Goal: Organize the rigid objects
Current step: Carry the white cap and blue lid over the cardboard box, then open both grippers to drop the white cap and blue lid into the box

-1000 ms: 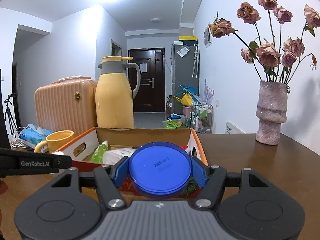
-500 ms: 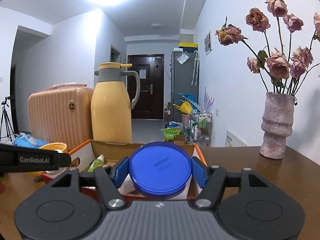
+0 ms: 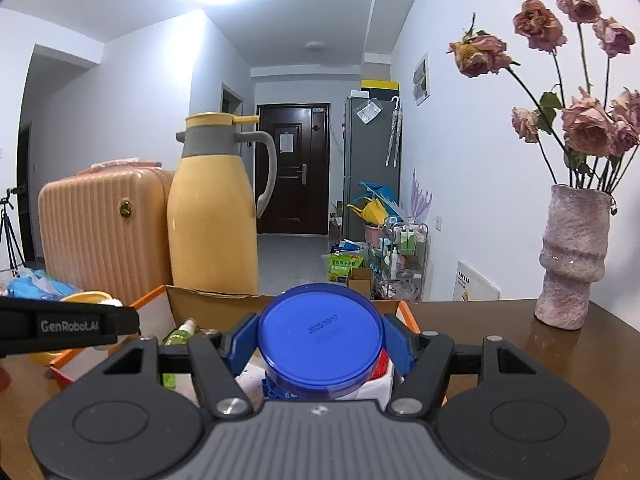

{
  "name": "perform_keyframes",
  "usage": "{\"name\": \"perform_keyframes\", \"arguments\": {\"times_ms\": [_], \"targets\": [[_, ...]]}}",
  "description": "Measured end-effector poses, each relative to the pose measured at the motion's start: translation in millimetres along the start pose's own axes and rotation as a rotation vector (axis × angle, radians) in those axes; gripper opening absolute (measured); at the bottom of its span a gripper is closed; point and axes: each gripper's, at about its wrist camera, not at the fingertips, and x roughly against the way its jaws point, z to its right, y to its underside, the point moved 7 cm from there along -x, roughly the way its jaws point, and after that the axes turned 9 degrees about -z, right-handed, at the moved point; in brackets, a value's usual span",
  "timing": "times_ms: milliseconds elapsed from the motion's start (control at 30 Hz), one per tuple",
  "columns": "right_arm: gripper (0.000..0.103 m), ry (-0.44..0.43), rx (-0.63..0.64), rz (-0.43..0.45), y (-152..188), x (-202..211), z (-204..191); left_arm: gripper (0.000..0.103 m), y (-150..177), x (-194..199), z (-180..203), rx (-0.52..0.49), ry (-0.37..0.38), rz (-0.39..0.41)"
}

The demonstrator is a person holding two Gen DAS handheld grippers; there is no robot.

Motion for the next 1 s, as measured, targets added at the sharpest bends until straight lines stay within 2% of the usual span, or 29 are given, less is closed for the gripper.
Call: {"name": "perform_keyframes", "arguments": {"times_ms": [433, 867, 933, 967, 1000], "targets": [[0.065, 0.016, 0.036, -0.029, -10, -36, -3, 0.041, -15, -31, 3, -0.020, -0.025, 0.007], [0.066, 0.033, 0.052, -0.075, -16, -61, -4, 0.042, -21, -55, 0, -0.037, -0.044, -0.021], [0.069, 0.032, 0.049, -0.084, -16, -62, -3, 0.051, -21, -55, -1, -0.035, -0.052, -0.024], [0.079, 0.031, 0.046, -0.087, -15, -62, -2, 0.063, -22, -55, -3, -0.028, -0.053, -0.023], [0.084, 0.033, 0.044, -0.086, -16, -62, -1, 0.078, -22, -55, -5, -0.018, -0.060, -0.021]]}}
